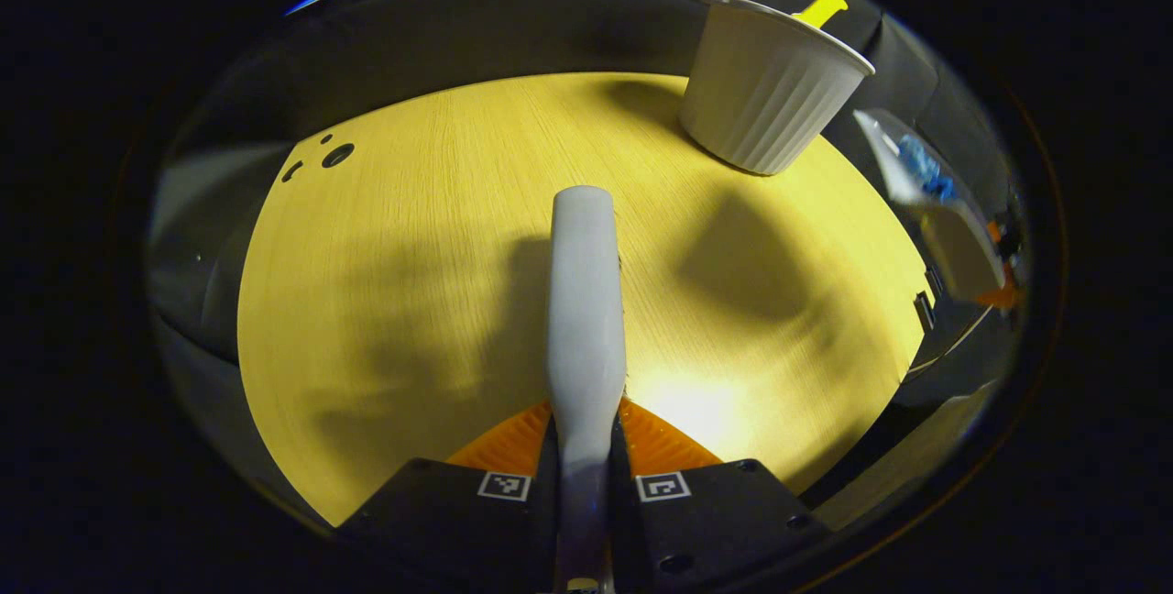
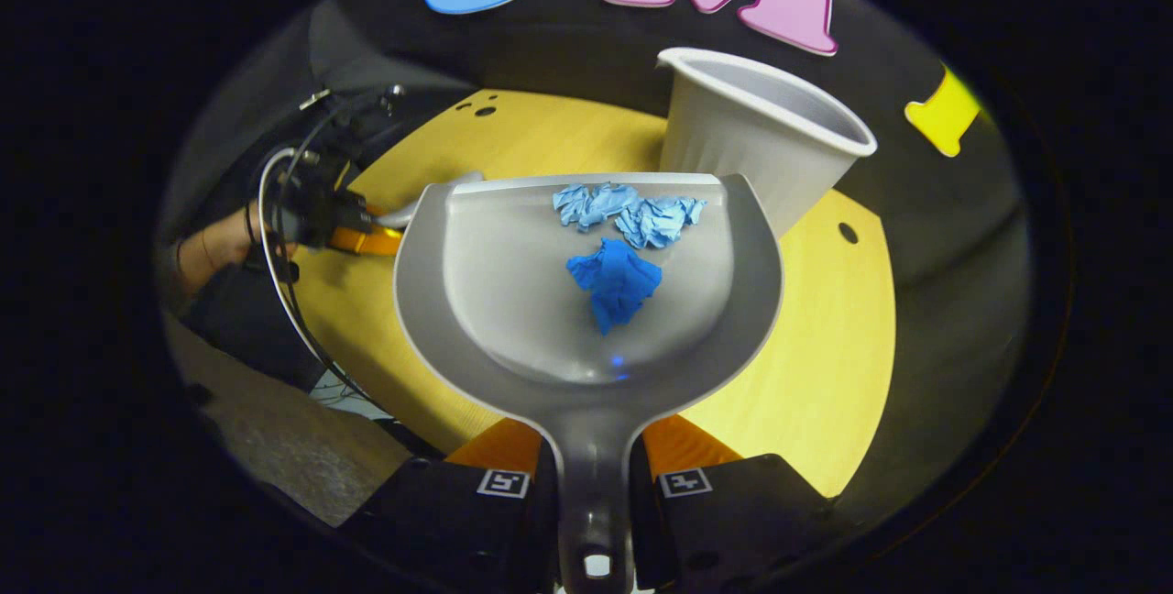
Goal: Pick up the small broom and dustpan from the desktop, sweep the trash into the dustpan with the broom, and then empty the trash into the garbage bin.
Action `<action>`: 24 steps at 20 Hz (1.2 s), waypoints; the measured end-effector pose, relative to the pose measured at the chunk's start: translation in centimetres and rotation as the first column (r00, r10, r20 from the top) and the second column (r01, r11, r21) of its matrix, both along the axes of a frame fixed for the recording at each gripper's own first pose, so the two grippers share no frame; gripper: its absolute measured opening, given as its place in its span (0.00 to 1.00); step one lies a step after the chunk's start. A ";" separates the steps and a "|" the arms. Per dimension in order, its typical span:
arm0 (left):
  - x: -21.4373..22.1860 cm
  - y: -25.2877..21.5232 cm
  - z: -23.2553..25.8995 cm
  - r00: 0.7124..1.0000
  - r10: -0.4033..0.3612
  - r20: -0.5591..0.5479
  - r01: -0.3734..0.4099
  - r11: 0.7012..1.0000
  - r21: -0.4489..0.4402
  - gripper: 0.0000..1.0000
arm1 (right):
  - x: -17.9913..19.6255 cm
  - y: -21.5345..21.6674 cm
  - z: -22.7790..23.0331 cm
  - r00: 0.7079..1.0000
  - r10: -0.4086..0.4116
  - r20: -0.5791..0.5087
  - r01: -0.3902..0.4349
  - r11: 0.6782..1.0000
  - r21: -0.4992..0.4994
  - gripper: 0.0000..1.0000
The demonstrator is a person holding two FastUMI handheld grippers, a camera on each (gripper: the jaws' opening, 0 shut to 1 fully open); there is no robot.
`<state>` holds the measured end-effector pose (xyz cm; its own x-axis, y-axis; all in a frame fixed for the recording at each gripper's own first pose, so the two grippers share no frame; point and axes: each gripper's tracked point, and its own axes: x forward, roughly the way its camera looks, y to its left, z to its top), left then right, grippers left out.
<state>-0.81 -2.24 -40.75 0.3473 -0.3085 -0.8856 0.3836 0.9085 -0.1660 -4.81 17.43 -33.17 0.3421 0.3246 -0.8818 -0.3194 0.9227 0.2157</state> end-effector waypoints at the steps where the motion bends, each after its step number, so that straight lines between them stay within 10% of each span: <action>1: -0.1 0.0 -0.1 1.000 0.002 -0.002 -0.002 1.000 -0.010 0.28 | 1.0 -0.9 1.5 1.000 -0.015 0.004 0.015 1.000 0.000 0.36; 15: -1.0 1.3 -0.5 1.000 0.026 0.013 -0.026 0.999 -0.024 0.28 | 13.5 -14.3 9.0 0.985 -0.151 0.078 0.164 0.969 -0.187 0.36; 24: -1.0 2.0 -0.9 1.000 0.009 0.013 -0.009 1.000 -0.021 0.30 | 20.0 -21.0 7.4 1.000 0.026 0.018 -0.013 0.858 -0.513 0.36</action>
<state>-1.80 -0.28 -41.65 0.3617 -0.3241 -0.8741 0.3779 0.9081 -0.1803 15.19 -3.57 -25.75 0.3635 -0.1651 -0.9169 -0.3371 0.8942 -0.2947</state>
